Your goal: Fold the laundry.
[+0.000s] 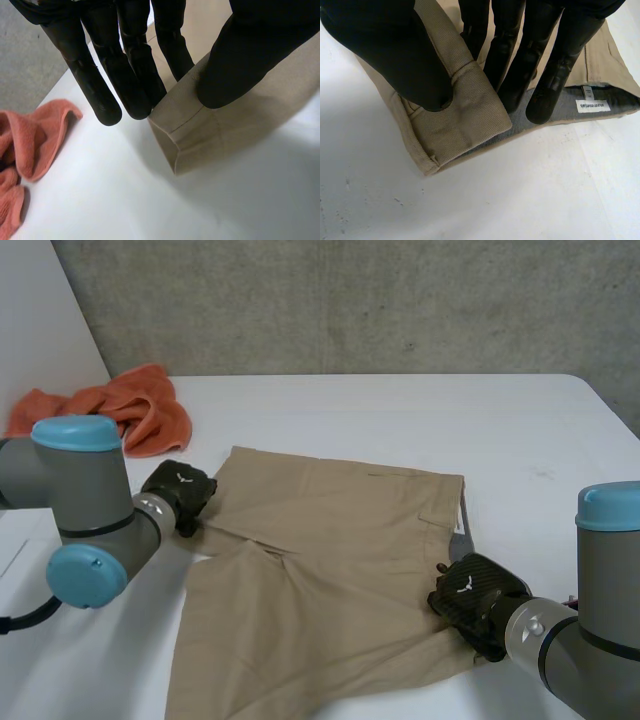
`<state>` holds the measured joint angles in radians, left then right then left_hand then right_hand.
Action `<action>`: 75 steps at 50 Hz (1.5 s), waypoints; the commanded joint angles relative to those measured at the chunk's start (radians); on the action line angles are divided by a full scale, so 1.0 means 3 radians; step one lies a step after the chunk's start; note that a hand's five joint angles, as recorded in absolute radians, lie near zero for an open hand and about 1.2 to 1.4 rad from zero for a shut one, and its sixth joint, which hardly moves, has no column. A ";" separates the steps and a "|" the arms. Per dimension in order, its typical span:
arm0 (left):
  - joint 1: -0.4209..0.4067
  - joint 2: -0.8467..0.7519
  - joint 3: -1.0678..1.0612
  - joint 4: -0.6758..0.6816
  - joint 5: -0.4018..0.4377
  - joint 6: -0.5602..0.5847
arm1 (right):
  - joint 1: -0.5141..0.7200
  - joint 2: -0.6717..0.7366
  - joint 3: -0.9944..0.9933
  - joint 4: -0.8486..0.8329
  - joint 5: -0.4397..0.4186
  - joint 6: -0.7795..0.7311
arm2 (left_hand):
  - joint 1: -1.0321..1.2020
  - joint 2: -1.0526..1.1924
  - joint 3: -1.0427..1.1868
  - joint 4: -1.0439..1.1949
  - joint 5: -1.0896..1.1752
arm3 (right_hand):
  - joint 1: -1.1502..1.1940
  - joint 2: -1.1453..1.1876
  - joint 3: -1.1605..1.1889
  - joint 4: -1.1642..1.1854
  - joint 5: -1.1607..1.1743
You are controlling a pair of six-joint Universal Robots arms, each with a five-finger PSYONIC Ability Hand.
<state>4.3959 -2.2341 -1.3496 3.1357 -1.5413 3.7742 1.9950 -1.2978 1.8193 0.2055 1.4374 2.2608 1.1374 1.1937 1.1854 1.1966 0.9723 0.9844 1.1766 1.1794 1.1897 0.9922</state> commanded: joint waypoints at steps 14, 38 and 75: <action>-0.0080 0.0594 -0.0379 0.0015 -0.0190 -0.0109 | -0.0033 -0.0010 -0.0077 -0.0020 -0.0046 0.0318 | -0.2091 -0.2279 -0.2251 -0.2289 -0.2123 | 0.1373 0.0732 0.0723 0.0689 0.0765; -0.0627 0.1920 -0.1836 -0.0941 -0.0129 -0.1321 | -0.0146 0.0148 -0.0440 -0.0276 -0.0164 0.1213 | -0.1964 -0.2152 -0.2124 -0.2161 -0.1995 | 0.1373 0.0732 0.0723 0.0689 0.0765; -0.0872 0.2278 -0.1887 -0.1463 -0.0185 -0.1413 | -0.0212 0.0143 -0.0302 -0.0383 -0.0169 0.1203 | -0.2169 -0.2357 -0.2329 -0.2367 -0.2201 | 0.1373 0.0732 0.0723 0.0689 0.0765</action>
<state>4.1823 -1.5850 -1.8812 2.7499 -1.5927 3.3607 1.9285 -1.2547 1.7281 0.0946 1.3864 2.6225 0.4849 0.4762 0.4805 0.4648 0.2887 0.9844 1.1765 1.1794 1.1899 0.9922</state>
